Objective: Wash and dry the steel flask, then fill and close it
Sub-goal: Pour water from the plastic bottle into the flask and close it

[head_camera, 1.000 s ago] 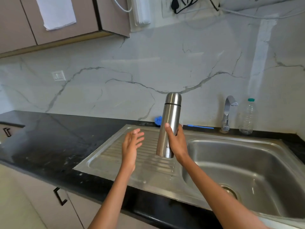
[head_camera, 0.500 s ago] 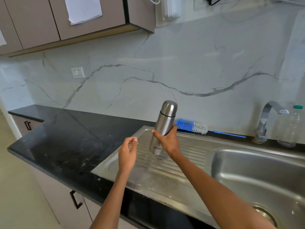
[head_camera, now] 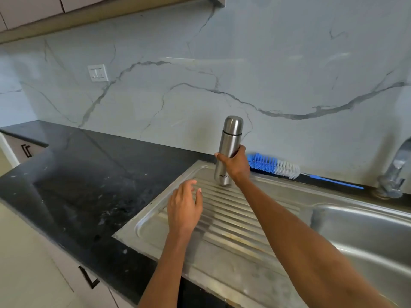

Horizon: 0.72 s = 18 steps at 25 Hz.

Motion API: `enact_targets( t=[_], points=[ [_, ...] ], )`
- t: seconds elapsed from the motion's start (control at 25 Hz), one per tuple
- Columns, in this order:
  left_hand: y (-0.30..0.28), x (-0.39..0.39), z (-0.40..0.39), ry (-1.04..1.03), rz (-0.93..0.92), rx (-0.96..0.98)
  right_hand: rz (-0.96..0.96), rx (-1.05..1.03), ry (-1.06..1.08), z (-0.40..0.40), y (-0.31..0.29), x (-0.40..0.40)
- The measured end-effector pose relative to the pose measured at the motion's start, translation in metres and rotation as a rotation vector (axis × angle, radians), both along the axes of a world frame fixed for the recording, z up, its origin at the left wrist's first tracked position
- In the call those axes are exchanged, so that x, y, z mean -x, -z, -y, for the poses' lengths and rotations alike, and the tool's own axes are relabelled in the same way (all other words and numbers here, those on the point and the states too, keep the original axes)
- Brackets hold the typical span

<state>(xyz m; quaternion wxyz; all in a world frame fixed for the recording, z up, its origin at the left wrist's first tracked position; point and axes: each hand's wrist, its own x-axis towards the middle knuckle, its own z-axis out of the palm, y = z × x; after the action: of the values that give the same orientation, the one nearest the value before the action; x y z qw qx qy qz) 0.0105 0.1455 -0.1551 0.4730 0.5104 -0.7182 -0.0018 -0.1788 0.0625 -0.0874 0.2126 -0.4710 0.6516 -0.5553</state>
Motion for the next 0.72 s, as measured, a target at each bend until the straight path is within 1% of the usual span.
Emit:
enact_targets(
  t=[0.08, 0.16, 0.28, 0.44, 0.72],
  points=[
    [0.004, -0.001, 0.006, -0.038, 0.052, -0.056, 0.007, -0.015, 0.008, 0.018, 0.004, 0.000],
    [0.006, -0.001, 0.006, -0.046, 0.086, -0.074, 0.000, -0.027, 0.012, 0.030, 0.007, -0.004],
    [0.005, 0.000, 0.006, -0.046, 0.071, -0.091, -0.025, -0.034, 0.005, 0.045, 0.012, -0.010],
    [0.004, 0.002, 0.004, -0.033, 0.070, -0.122, -0.111, -0.041, -0.011, 0.059, 0.013, -0.012],
    [0.002, 0.001, 0.002, -0.012, 0.054, -0.158, -0.188, -0.067, -0.001, 0.062, 0.019, -0.021]
  ],
)
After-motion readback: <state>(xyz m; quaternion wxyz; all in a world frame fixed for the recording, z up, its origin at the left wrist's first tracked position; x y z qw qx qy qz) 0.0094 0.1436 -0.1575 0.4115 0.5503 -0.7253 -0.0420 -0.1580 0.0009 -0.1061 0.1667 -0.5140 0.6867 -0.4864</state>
